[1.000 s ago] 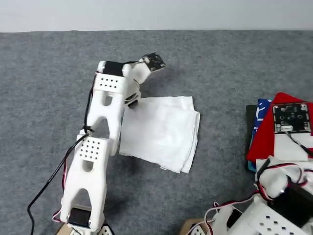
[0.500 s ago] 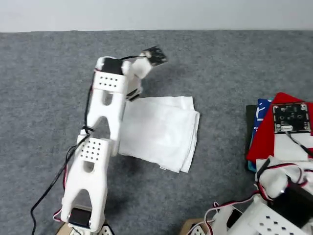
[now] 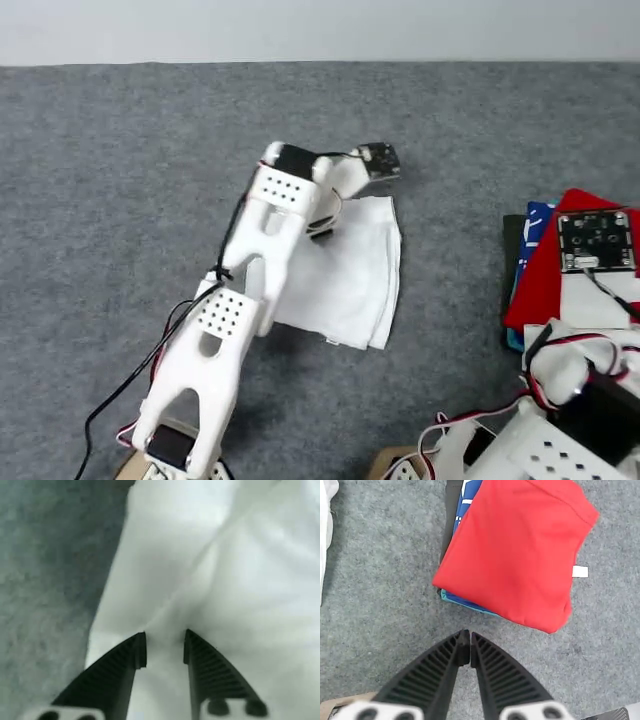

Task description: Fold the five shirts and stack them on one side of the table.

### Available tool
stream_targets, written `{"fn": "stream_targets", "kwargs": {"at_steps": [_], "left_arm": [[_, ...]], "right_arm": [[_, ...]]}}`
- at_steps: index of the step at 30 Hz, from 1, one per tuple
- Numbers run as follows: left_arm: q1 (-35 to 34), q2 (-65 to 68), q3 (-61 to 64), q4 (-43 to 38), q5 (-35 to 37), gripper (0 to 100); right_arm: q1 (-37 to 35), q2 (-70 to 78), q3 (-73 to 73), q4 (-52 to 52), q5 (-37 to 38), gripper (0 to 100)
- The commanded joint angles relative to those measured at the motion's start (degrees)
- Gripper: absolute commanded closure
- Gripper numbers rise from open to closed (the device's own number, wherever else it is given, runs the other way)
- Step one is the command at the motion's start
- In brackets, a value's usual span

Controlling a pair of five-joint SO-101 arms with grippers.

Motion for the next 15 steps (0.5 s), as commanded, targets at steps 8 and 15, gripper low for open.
{"fn": "stream_targets", "kwargs": {"at_steps": [8, 15], "left_arm": [[-9.32, -0.09, -2.77, -1.05, -0.53, 87], [-7.91, -0.26, -10.42, 2.02, 1.32, 87]], "right_arm": [[0.4, 0.31, -0.09, 0.04, 0.44, 98.4], [0.31, 0.31, 0.0, 0.04, 0.44, 98.4]]}}
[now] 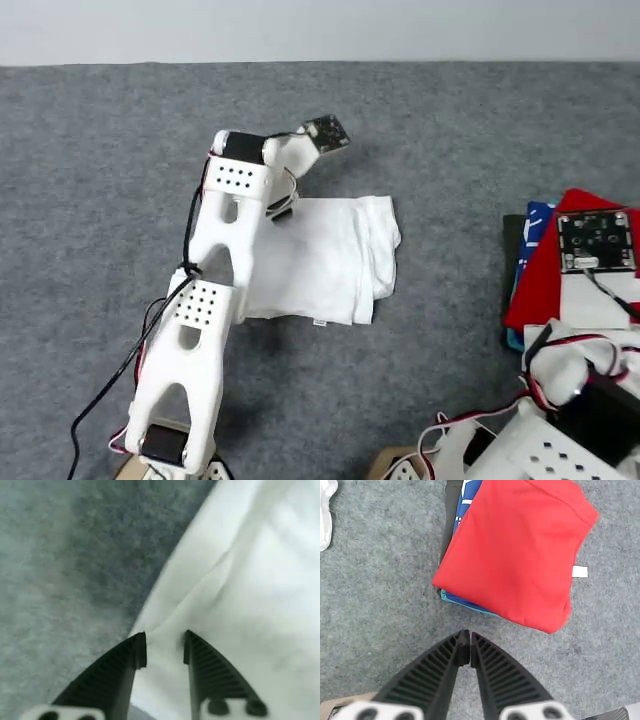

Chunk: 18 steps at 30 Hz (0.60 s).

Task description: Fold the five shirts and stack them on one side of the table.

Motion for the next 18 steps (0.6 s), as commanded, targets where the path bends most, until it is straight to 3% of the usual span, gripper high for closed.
{"fn": "stream_targets", "kwargs": {"at_steps": [1, 11, 18], "left_arm": [[1.49, -0.97, -7.78, 1.76, 2.46, 87], [13.27, -0.97, -12.18, 1.85, 6.07, 84], [15.21, -0.35, -7.16, -1.93, 5.89, 84]], "right_arm": [[0.31, 0.4, 0.0, 0.04, 0.44, 98.4], [0.48, 0.4, 0.0, 0.13, 0.44, 98.4], [0.48, 0.4, 0.0, 0.22, 0.44, 98.4]]}}
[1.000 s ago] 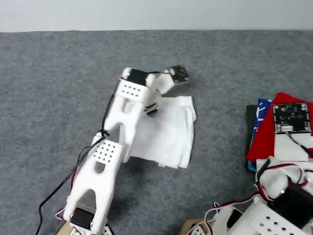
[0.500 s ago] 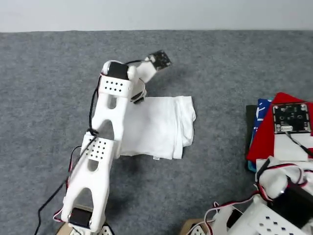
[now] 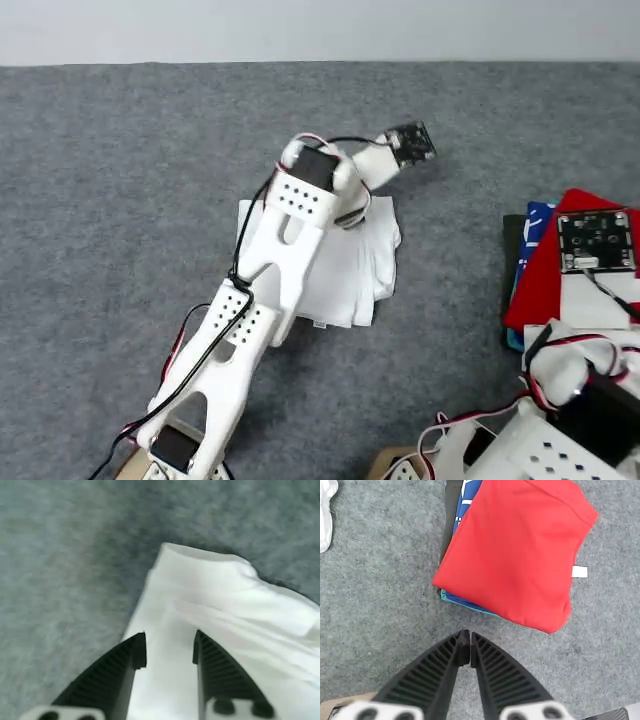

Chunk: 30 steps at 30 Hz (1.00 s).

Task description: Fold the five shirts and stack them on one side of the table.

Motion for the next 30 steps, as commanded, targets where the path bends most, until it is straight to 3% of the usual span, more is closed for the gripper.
{"fn": "stream_targets", "kwargs": {"at_steps": [1, 8, 15, 20, 25, 30], "left_arm": [[0.0, -0.79, 1.36, -3.87, 0.26, 84], [-3.34, -0.79, 1.45, -13.63, 5.01, 84], [-5.01, -1.93, -1.27, -8.97, 5.19, 84], [-6.95, -6.51, -6.99, 1.49, 5.27, 84], [-15.21, -15.47, -3.47, 1.58, 16.88, 88], [-24.0, -23.74, 2.86, 1.58, 21.01, 92]], "right_arm": [[0.48, 0.4, 0.0, 0.22, 0.44, 98.4], [0.22, 0.4, 0.88, -0.04, 0.44, 98.4], [-1.63, 0.48, 4.92, -0.57, 0.0, 98.3], [-12.26, 1.54, 6.15, -4.62, -3.52, 98.3], [-25.89, 14.81, 5.01, -6.64, -16.0, 90.7], [-38.64, 33.8, -5.01, -6.64, -27.96, 89.1]]}}
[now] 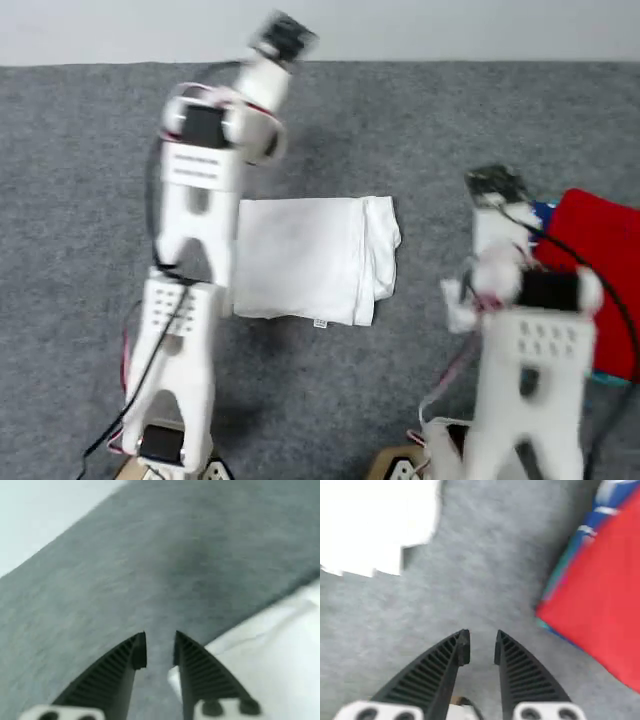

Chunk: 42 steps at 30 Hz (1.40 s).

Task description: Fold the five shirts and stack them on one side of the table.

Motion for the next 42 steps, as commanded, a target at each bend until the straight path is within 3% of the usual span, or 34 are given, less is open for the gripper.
{"fn": "stream_targets", "kwargs": {"at_steps": [1, 8, 18, 30, 42], "left_arm": [[-6.15, -9.67, 4.79, 1.49, 3.52, 92], [-13.54, -25.49, 26.42, 1.49, 5.45, 92], [-19.96, -39.03, 48.22, -0.44, 5.01, 92], [-23.21, -39.56, 52.26, -4.13, 3.43, 92], [-23.03, -39.3, 52.44, -5.8, 2.9, 92]], "right_arm": [[-9.19, 13.76, -10.99, -0.75, -7.74, 89.1], [-18.15, 38.11, -32.18, -0.75, -12.92, 88.8], [-22.46, 66.77, -57.85, 1.27, -14.42, 89.0], [-23.69, 86.02, -81.58, 8.22, -14.42, 89.0], [-22.64, 79.6, -81.14, 8.48, -13.89, 88.7]]}}
